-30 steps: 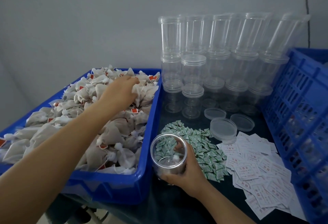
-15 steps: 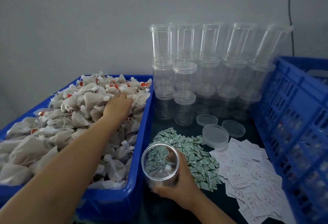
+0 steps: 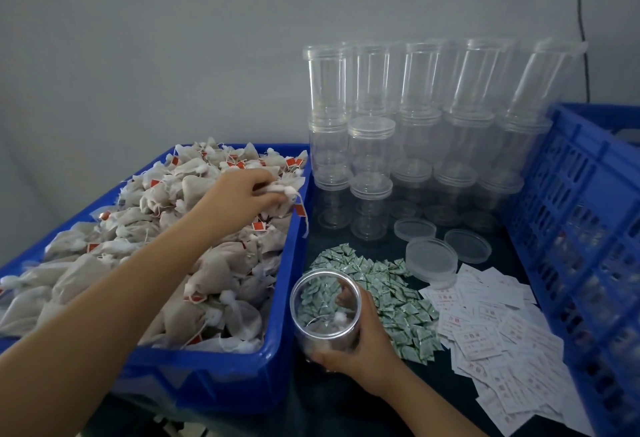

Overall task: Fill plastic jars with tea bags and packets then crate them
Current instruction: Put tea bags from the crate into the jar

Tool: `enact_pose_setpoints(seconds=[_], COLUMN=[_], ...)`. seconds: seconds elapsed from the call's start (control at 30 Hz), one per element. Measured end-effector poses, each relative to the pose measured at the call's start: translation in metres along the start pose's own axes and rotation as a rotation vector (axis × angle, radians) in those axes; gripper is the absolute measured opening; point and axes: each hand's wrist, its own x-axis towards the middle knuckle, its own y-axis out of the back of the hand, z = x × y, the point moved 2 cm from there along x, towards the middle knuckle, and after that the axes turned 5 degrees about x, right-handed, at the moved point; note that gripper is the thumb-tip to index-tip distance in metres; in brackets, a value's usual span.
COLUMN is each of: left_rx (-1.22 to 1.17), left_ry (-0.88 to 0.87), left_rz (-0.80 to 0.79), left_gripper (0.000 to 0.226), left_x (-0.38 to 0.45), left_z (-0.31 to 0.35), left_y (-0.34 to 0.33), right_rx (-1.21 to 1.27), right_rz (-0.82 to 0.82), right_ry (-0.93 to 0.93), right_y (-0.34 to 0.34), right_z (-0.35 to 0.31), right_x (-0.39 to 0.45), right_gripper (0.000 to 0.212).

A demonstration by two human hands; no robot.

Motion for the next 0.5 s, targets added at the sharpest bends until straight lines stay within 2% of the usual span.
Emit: enact_pose_setpoints(seconds=[0.07, 0.17, 0.27, 0.37, 0.5], left_rx=[-0.126, -0.301, -0.418, -0.464, -0.375], left_ry=[-0.010, -0.032, -0.048, -0.050, -0.059], left_rz=[-0.015, -0.042, -0.116, -0.196, -0.285], left_gripper=[0.004, 0.014, 0.014, 0.012, 0.009], left_x=[-0.010, -0.024, -0.037, -0.047, -0.059], left_z=[0.013, 0.032, 0.048, 0.055, 0.057], left_y=[0.009, 0.016, 0.012, -0.001, -0.020], right_rx=[0.005, 0.011, 0.000, 0.001, 0.004], right_rz=[0.001, 0.006, 0.009, 0.015, 0.022], right_ry=[0.002, -0.004, -0.005, -0.016, -0.006], right_y=[0.000, -0.001, 0.000, 0.000, -0.001], right_z=[0.000, 0.001, 0.004, 0.006, 0.007], right_x=[0.000, 0.001, 0.001, 0.003, 0.005], right_gripper=[0.100, 0.100, 0.101, 0.102, 0.105])
